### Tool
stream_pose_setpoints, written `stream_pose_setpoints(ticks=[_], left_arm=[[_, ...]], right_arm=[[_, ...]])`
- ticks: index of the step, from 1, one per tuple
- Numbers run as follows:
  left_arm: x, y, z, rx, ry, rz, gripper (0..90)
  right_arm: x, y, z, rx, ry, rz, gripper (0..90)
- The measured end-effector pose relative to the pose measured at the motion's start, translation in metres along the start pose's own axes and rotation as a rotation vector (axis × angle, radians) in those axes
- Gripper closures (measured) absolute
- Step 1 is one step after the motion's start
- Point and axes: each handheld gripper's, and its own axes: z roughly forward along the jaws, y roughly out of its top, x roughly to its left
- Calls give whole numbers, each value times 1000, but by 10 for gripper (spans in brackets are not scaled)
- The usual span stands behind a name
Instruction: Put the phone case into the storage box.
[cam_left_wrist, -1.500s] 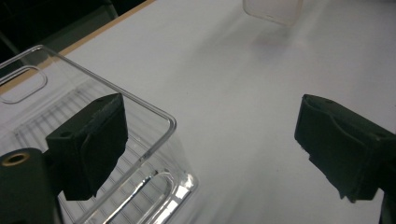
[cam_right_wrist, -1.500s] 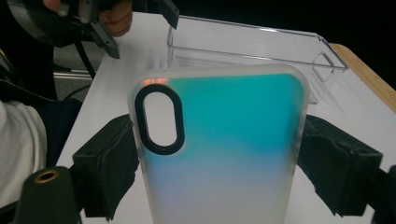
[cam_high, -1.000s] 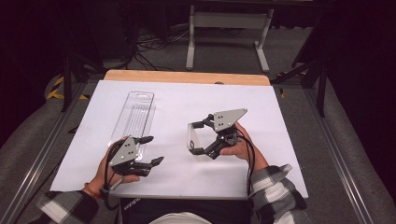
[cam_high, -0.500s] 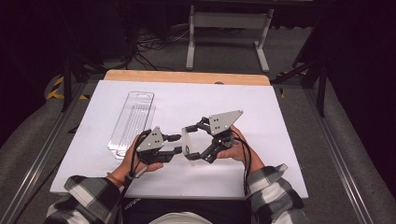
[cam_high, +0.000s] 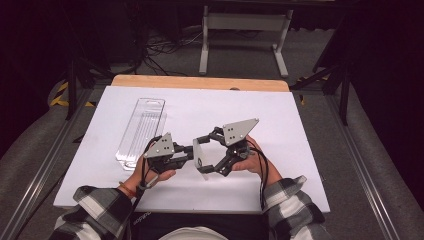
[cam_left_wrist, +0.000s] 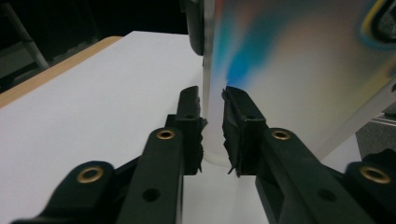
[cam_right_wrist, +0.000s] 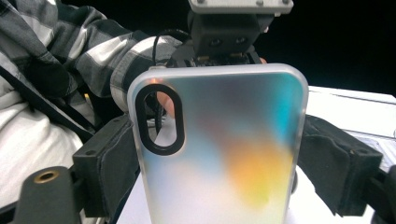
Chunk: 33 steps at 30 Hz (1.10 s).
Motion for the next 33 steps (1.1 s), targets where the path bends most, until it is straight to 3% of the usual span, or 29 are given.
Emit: stream_pose_setpoints(ticks=[9,21,33], left_arm=[[-1,0,-2,-10,19,-6,874],[-3,0,-2,10,41,12,878],[-3,4,-1,81,99,40,882]], right_arm=[[1,-1,2,0,8,-1,169],[1,-2,3,6,4,-1,168],[0,-5,6,22,-30,-1,164]])
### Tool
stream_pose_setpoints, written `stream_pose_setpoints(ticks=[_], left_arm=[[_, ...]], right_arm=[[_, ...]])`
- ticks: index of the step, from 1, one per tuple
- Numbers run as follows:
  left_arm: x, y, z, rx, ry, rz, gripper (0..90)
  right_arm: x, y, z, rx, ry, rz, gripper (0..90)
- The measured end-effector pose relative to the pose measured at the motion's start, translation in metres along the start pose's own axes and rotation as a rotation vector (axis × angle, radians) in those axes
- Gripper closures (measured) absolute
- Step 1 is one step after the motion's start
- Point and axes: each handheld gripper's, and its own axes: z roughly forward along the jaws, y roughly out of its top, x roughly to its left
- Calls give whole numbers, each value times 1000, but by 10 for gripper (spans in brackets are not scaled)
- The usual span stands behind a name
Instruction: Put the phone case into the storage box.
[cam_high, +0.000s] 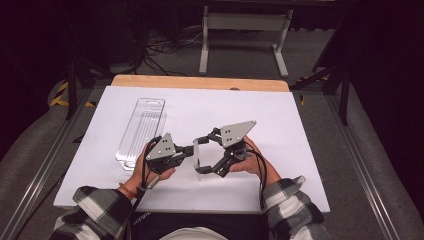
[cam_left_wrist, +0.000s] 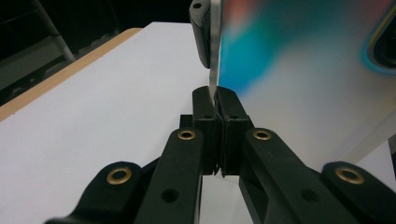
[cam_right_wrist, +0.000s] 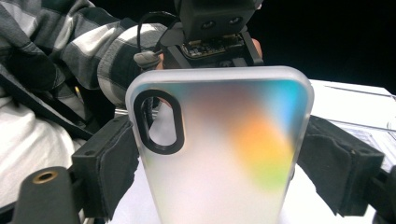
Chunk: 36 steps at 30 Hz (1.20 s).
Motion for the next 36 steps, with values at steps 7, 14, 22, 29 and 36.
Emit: stream_pose_setpoints(ticks=[7,14,22,29,36], left_arm=[[-1,3,2,46,49,13,884],[-1,6,5,85,98,26,884],[1,6,5,115,146,35,884],[4,9,0,136,203,27,884],[11,14,-9,133,263,-10,883]], right_arm=[[-1,-2,2,9,-38,17,155],[-3,-4,1,10,-74,34,142],[-4,-5,1,4,-101,55,103],[1,-5,0,6,-126,54,89],[9,-6,-16,2,-240,68,55]])
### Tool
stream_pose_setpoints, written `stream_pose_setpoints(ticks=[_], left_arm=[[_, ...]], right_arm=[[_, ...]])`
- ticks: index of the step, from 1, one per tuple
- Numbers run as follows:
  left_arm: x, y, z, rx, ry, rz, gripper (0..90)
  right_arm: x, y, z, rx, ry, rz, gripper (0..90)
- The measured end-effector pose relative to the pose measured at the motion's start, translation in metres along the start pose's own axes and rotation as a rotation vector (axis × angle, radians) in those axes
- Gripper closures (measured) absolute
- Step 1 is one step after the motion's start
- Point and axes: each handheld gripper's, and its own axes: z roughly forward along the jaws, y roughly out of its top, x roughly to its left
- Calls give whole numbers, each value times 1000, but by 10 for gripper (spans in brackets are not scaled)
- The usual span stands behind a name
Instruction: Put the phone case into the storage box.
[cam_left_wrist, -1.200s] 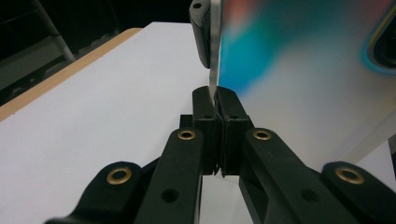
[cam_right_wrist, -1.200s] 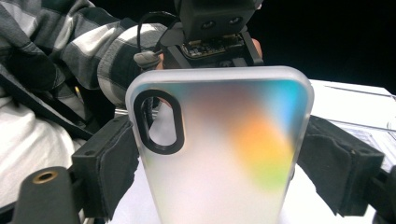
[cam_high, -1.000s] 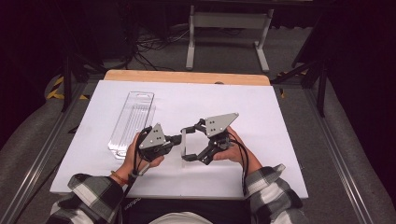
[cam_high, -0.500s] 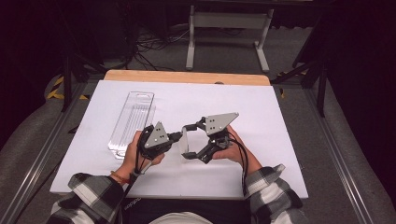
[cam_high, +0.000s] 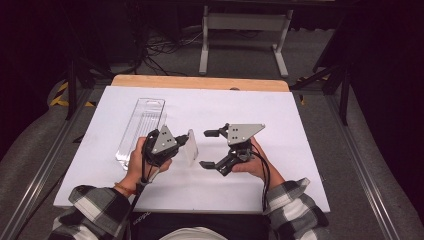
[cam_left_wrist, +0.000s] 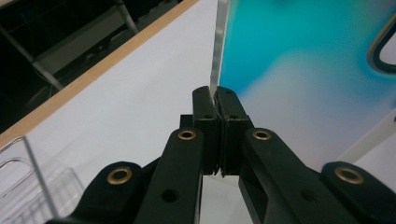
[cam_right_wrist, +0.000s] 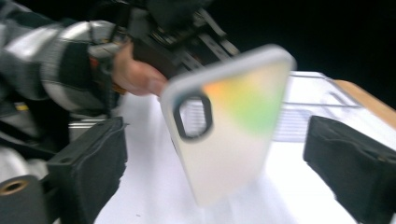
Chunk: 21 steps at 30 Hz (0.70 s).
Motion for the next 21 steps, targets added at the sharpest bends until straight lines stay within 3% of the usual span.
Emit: stream_pose_setpoints(ticks=[4,5,6,11,17,19,21], left_arm=[[6,1,-5,-3,22,-23,884],[9,1,-6,-3,37,-19,884],[9,1,-7,-5,33,-39,884],[18,-1,-12,-14,57,-64,883],[27,-3,-17,-19,77,-84,883],[28,-3,-19,-22,79,-92,883],[30,-2,-21,-25,86,-93,883]], right_arm=[[3,-6,-8,11,-71,13,56],[5,-9,-12,34,-115,9,57],[6,-11,-14,34,-131,13,59],[12,-19,-22,43,-202,19,61],[27,-29,-29,33,-372,8,62],[31,-33,-28,52,-400,-2,62],[36,-36,-28,54,-380,-8,70]])
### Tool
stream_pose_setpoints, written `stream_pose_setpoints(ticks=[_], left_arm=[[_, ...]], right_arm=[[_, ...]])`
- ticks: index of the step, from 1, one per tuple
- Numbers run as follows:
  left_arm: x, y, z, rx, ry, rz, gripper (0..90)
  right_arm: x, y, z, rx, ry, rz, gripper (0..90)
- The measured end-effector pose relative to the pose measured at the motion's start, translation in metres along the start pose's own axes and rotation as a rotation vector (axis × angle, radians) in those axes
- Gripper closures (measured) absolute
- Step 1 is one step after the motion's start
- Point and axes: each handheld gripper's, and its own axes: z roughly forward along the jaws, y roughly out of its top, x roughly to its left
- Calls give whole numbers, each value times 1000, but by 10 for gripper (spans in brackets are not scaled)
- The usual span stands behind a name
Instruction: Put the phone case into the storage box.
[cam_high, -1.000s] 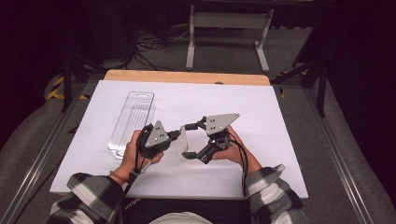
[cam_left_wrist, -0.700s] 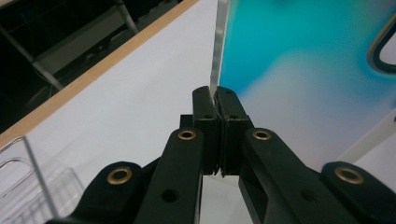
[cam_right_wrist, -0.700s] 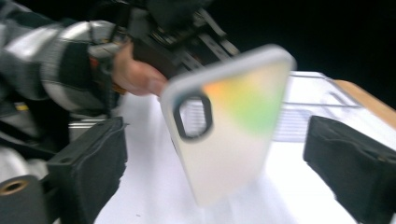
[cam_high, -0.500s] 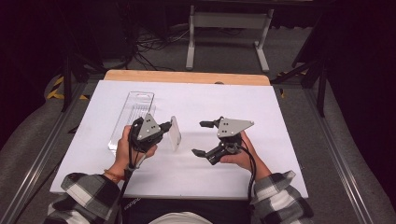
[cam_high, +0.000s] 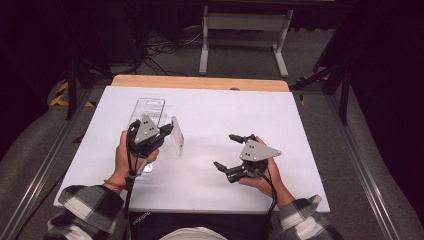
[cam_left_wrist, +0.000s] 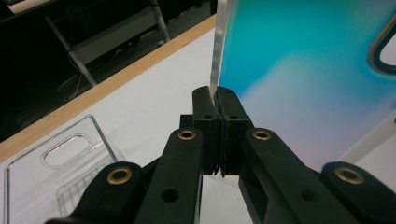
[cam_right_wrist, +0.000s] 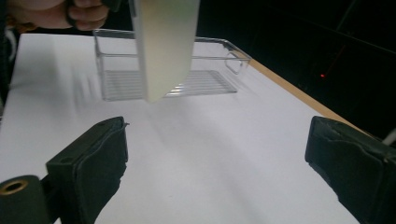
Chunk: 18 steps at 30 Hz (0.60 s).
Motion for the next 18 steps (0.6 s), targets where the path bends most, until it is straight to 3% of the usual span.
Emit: stream_pose_setpoints(ticks=[3,8,18], left_arm=[[2,1,-3,-10,10,-12,883],[9,1,-5,-6,26,-21,883],[28,-5,-13,-13,83,-63,883]], right_arm=[[7,-1,0,25,-1,-46,70],[8,-1,-1,13,-9,-41,69],[5,-6,1,20,-69,-48,73]])
